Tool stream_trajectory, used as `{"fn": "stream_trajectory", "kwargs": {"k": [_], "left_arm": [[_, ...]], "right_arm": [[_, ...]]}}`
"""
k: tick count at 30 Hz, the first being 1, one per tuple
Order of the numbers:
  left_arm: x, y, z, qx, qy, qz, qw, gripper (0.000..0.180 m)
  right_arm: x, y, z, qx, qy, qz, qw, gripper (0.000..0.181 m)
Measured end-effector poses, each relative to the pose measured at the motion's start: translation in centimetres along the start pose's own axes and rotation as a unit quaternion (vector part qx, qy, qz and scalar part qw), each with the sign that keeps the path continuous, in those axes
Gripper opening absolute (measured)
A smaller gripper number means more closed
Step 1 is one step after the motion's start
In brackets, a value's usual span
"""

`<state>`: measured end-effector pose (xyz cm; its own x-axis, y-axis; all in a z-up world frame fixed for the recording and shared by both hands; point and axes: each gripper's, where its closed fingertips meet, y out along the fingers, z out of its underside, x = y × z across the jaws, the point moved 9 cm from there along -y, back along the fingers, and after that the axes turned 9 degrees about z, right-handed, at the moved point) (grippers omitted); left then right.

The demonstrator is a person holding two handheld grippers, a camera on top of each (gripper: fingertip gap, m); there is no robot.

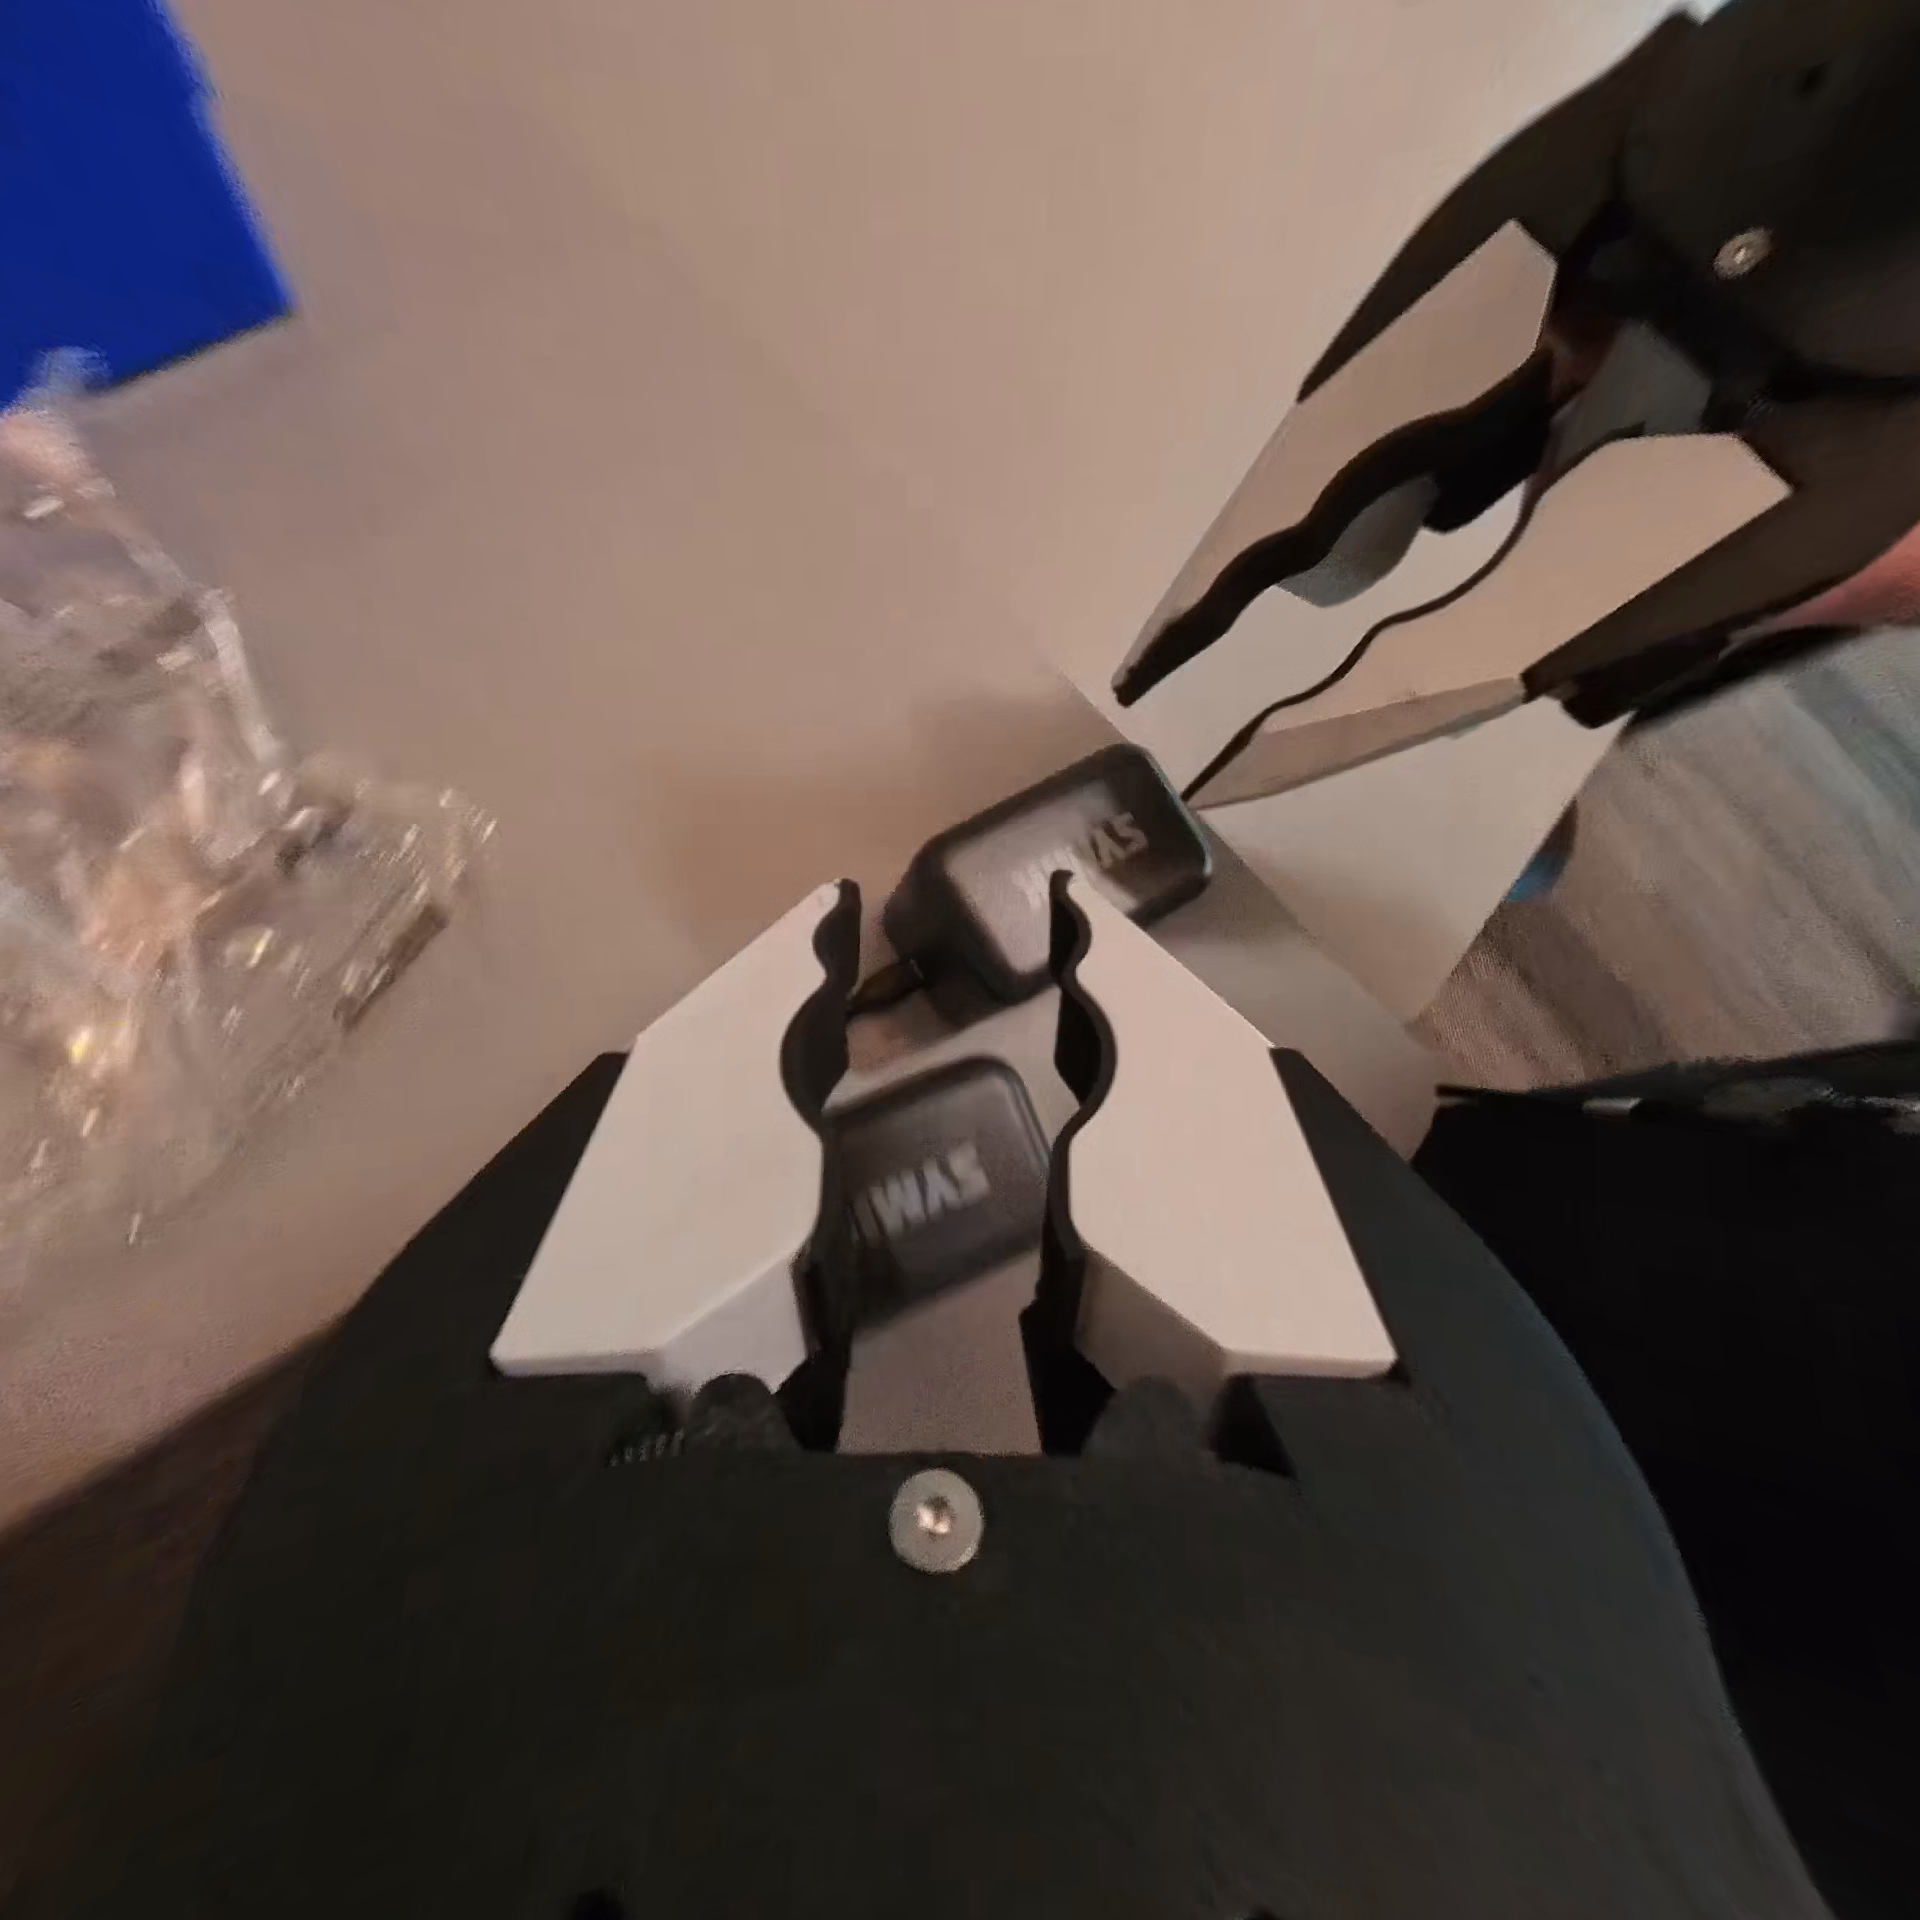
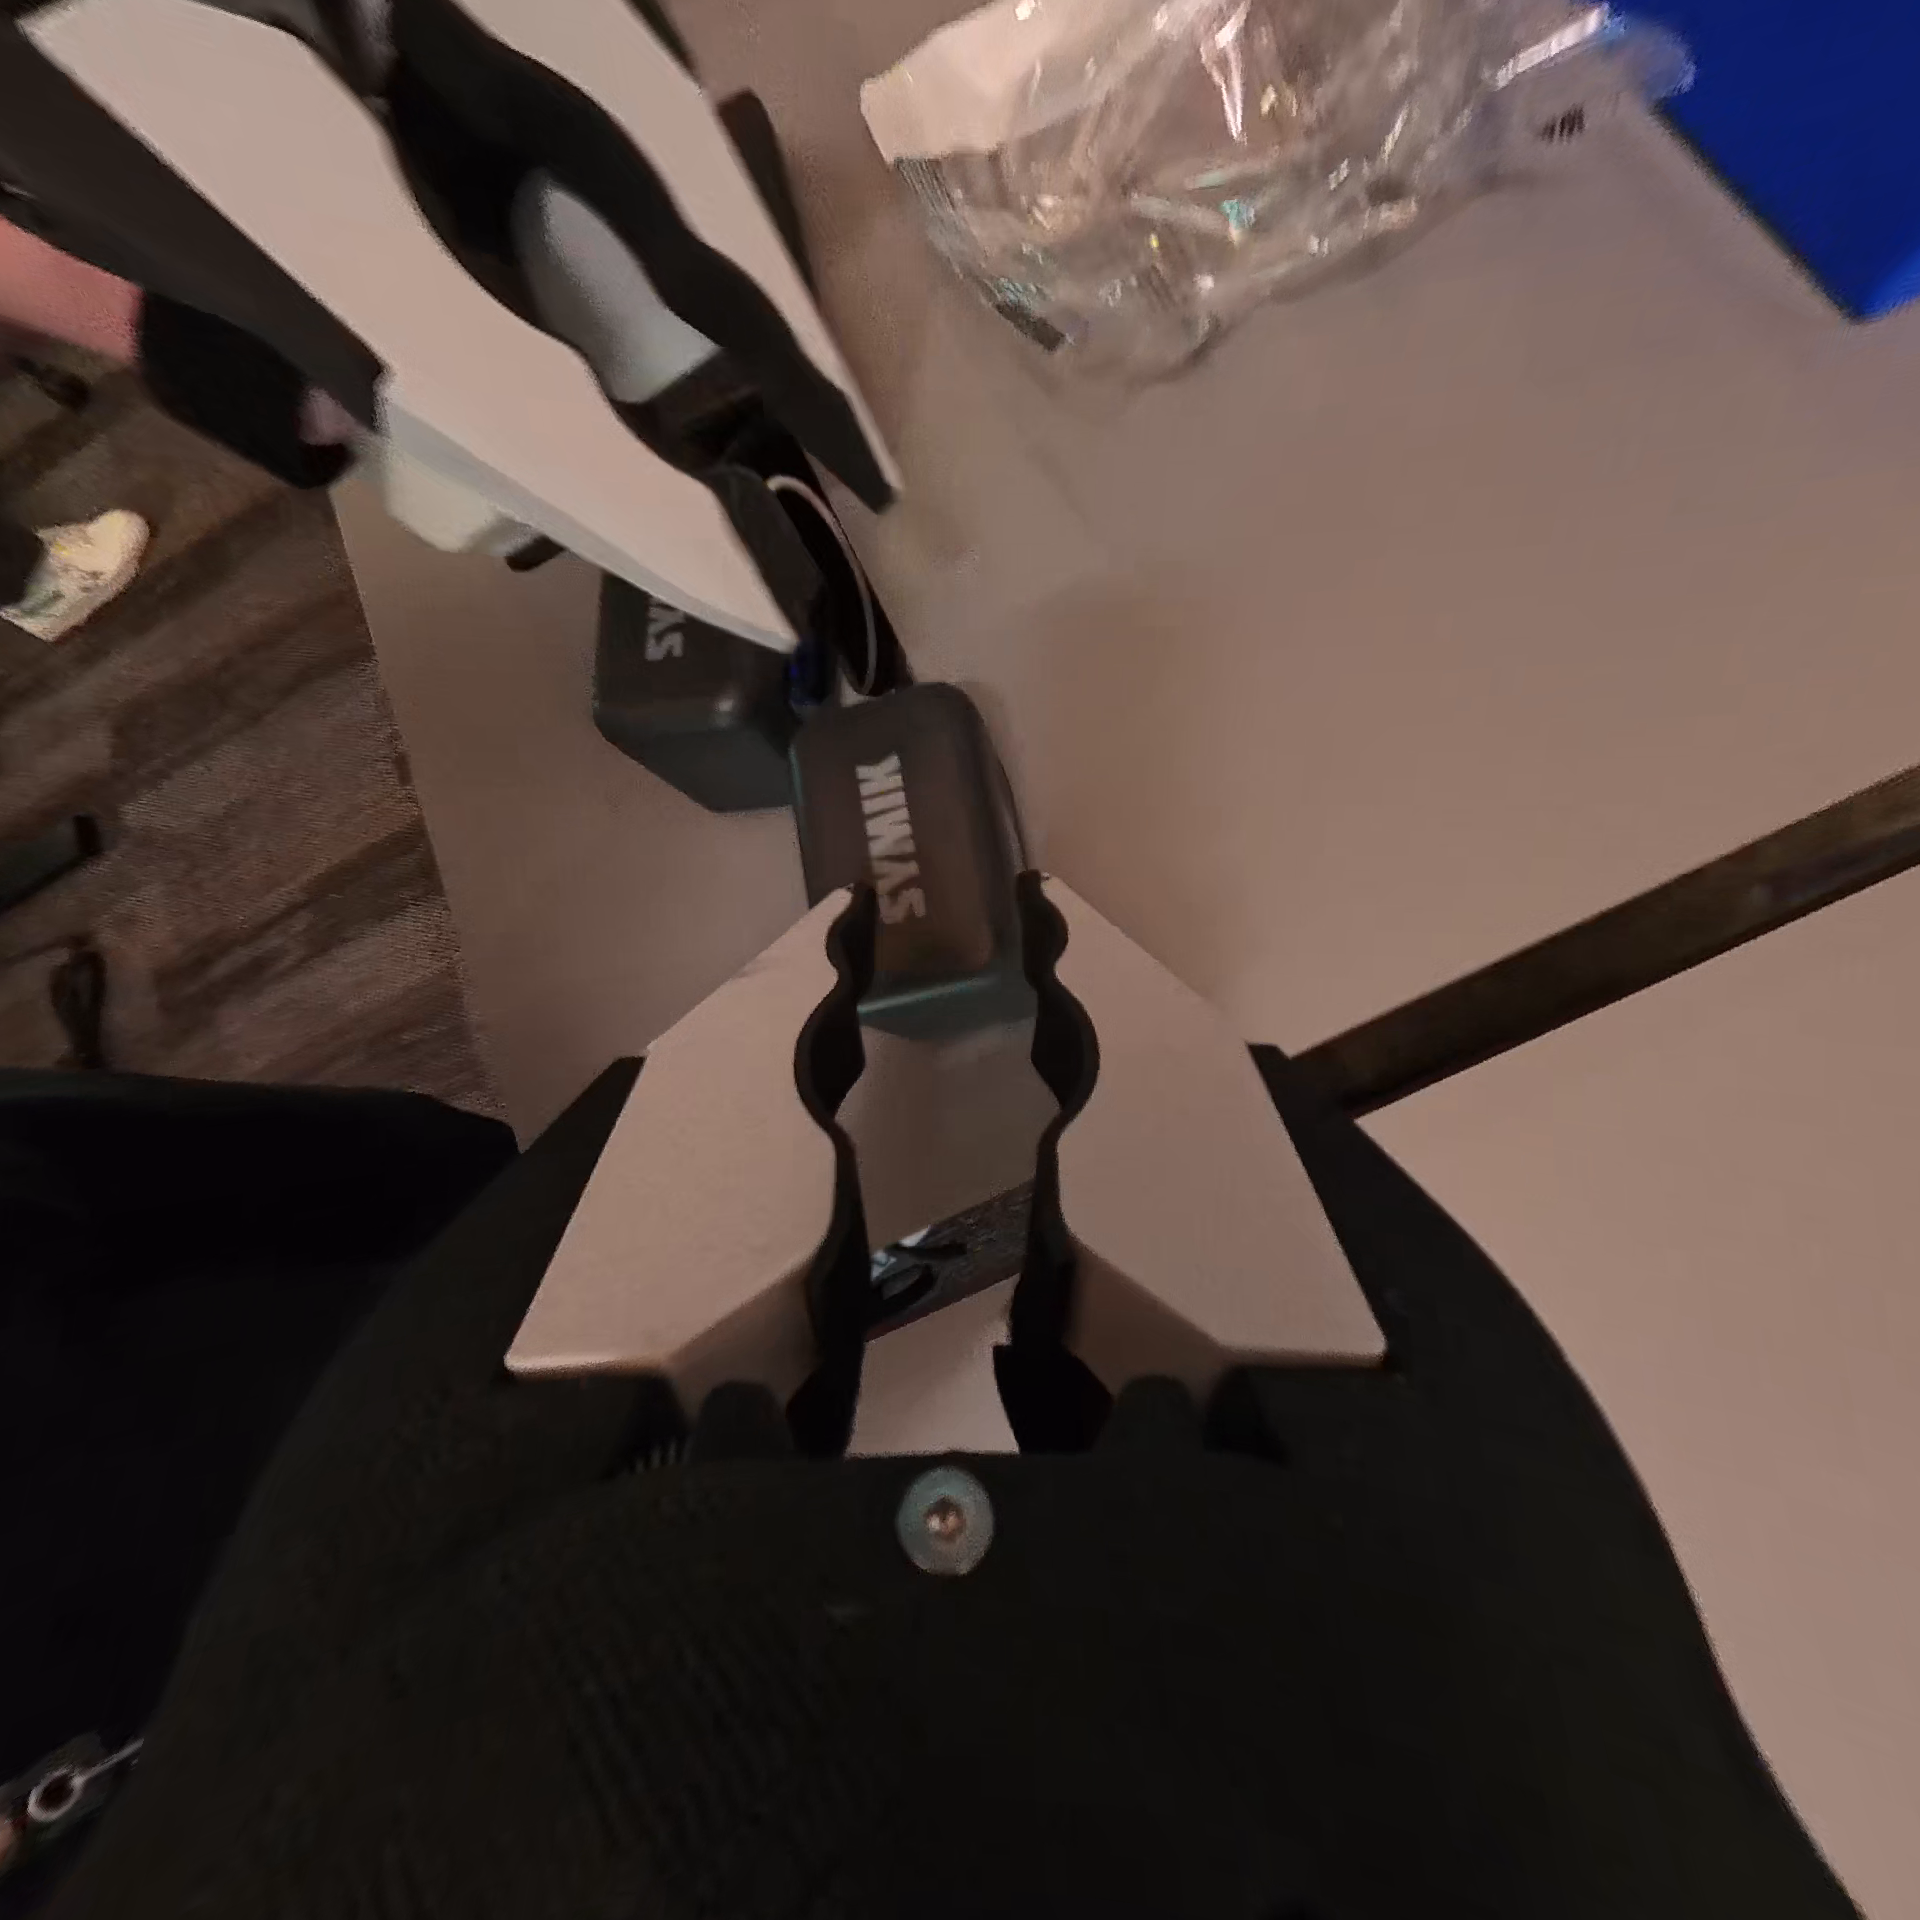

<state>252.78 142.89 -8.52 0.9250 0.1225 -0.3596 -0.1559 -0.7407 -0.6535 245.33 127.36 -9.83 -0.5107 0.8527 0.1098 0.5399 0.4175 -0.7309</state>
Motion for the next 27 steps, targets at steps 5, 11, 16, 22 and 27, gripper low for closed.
{"fn": "stream_trajectory", "kwargs": {"k": [5,11,16,22,27], "left_arm": [[-3.5,-6.6,6.8,-0.067,-0.067,-0.109,0.990,0.028],[-5.9,-11.9,15.9,-0.040,-0.153,-0.190,0.969,0.026],[-6.9,-14.2,18.6,-0.065,-0.189,-0.222,0.954,0.024],[-7.6,-16.4,21.3,-0.074,-0.170,-0.201,0.962,0.023],[-8.9,-20.4,25.1,-0.064,-0.154,-0.171,0.971,0.021]], "right_arm": [[3.0,-0.2,-1.8,-0.025,-0.062,0.008,0.998,0.026],[8.8,1.5,-3.9,-0.038,-0.097,-0.036,0.994,0.025],[13.1,3.6,-4.7,-0.011,-0.128,-0.052,0.990,0.025],[16.8,7.3,-6.1,0.017,-0.080,0.022,0.996,0.026],[18.2,11.5,-6.8,0.034,-0.001,0.143,0.989,0.027]]}}
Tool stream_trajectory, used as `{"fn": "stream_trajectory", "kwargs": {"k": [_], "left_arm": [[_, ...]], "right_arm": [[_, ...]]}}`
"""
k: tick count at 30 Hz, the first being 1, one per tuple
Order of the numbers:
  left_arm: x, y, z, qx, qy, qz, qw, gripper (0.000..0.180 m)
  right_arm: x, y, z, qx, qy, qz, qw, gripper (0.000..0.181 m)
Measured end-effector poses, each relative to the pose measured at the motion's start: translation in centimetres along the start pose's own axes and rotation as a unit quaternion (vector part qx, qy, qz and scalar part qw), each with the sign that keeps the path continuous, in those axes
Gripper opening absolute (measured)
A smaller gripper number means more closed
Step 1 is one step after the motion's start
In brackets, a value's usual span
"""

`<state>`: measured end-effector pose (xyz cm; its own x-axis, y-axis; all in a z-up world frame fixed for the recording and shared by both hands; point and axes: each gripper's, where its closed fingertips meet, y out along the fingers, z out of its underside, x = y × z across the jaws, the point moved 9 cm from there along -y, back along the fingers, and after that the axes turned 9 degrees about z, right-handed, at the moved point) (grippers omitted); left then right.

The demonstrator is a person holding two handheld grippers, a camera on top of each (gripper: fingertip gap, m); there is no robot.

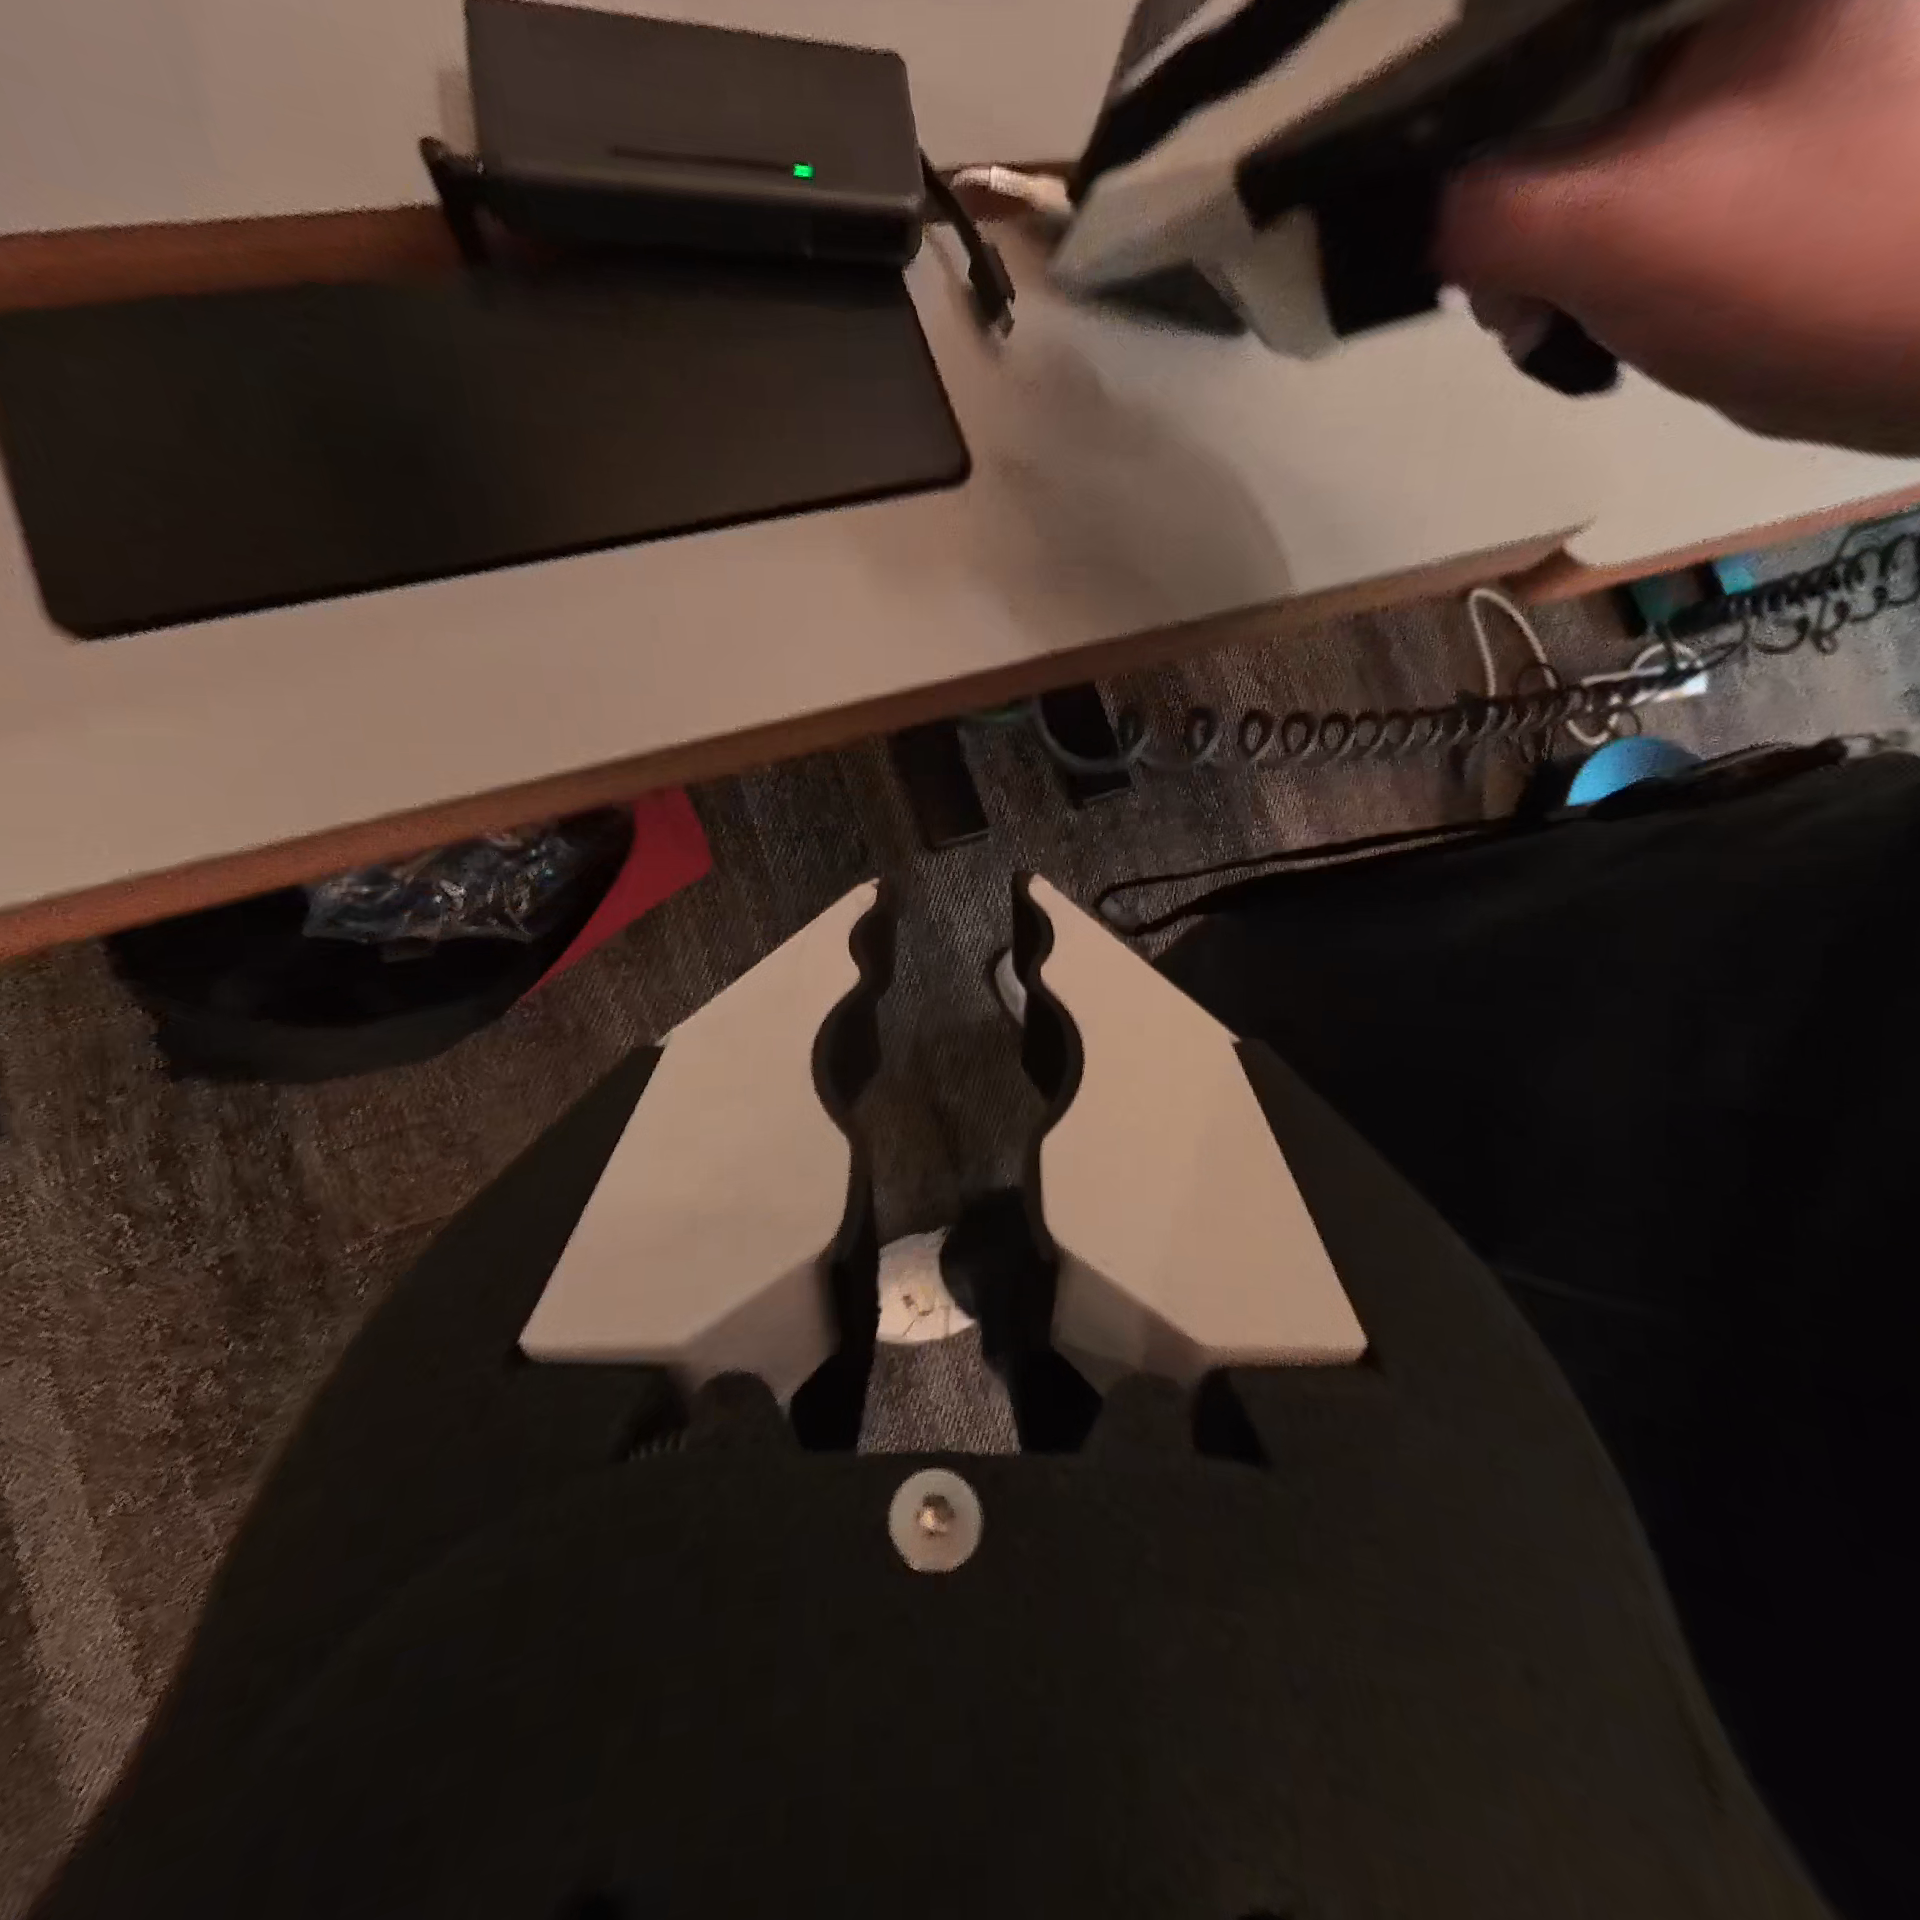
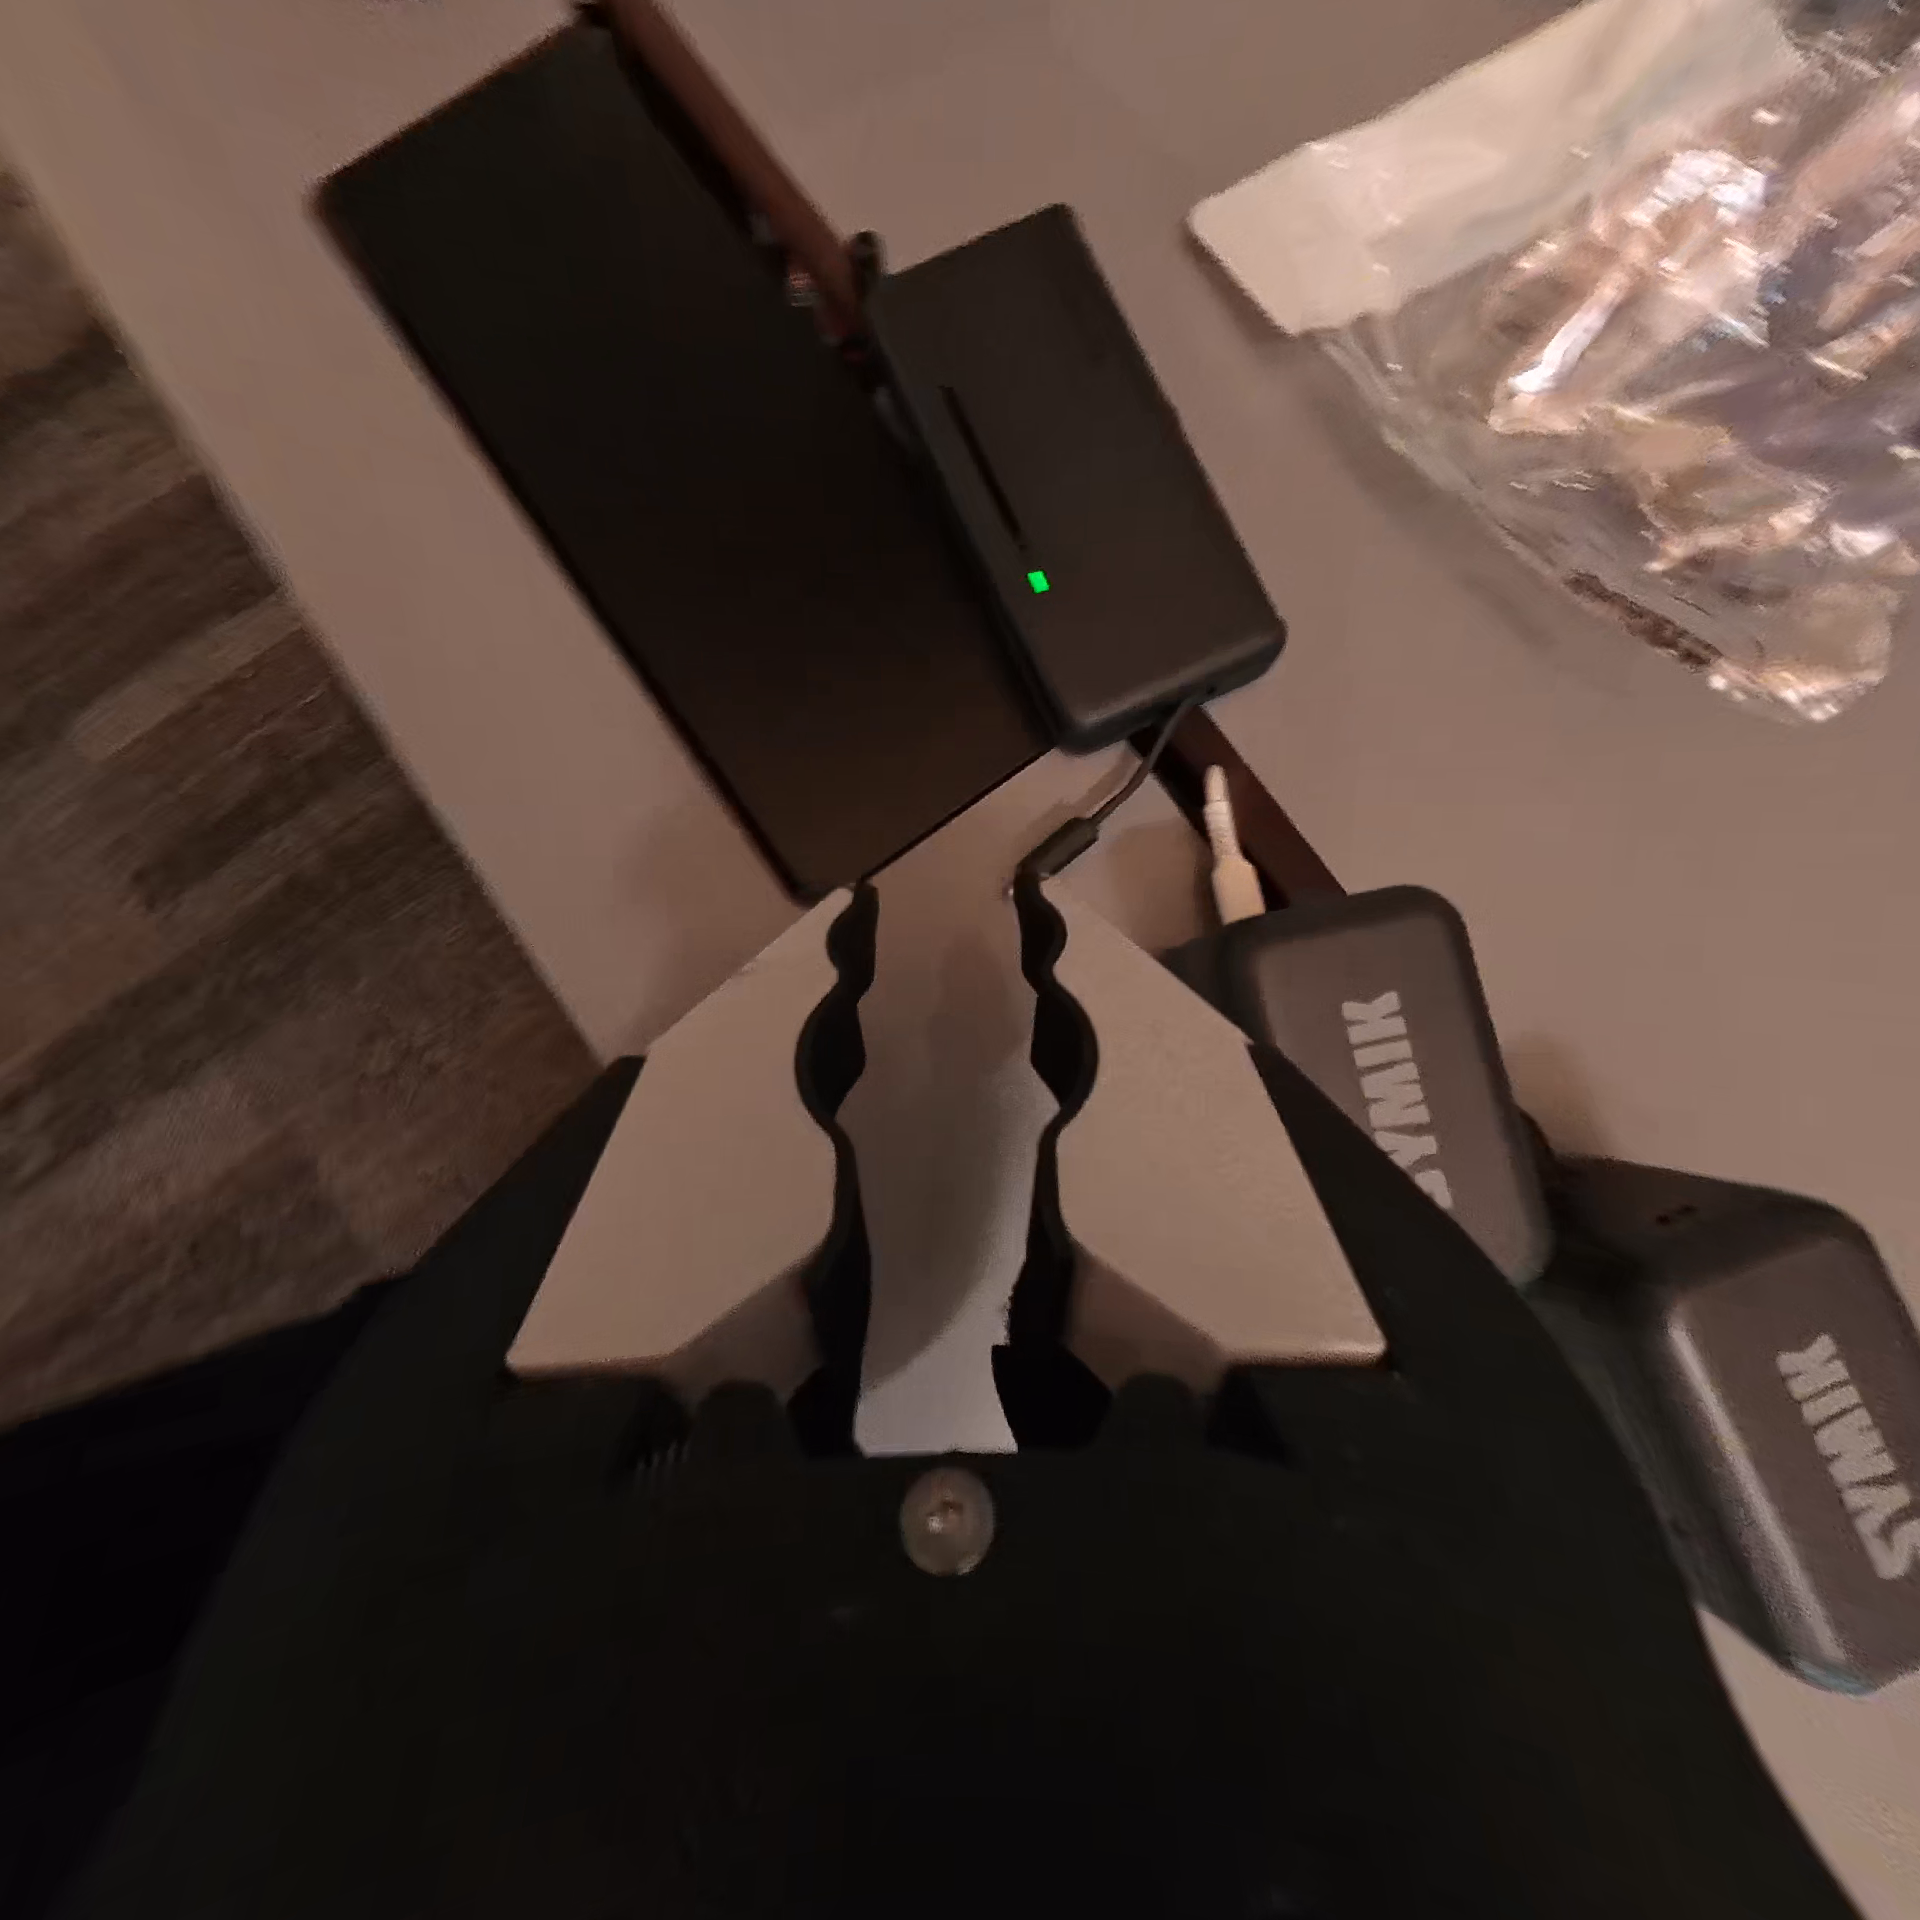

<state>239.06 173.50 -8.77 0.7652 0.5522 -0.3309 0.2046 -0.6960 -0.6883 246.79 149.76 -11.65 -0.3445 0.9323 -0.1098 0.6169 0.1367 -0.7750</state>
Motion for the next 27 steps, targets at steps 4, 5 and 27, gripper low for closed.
{"fn": "stream_trajectory", "kwargs": {"k": [4,5,27], "left_arm": [[0.7,-4.5,3.4,0.015,0.013,0.007,1.000,0.020],[0.9,-5.6,4.2,0.017,0.016,0.007,1.000,0.019],[4.0,-11.8,8.3,0.025,0.036,0.018,0.999,0.013]], "right_arm": [[0.1,2.6,-0.1,0.033,0.088,0.100,0.991,0.027],[0.3,3.1,0.1,0.045,0.116,0.104,0.987,0.027],[-0.9,4.2,1.1,0.057,0.199,0.151,0.967,0.007]]}}
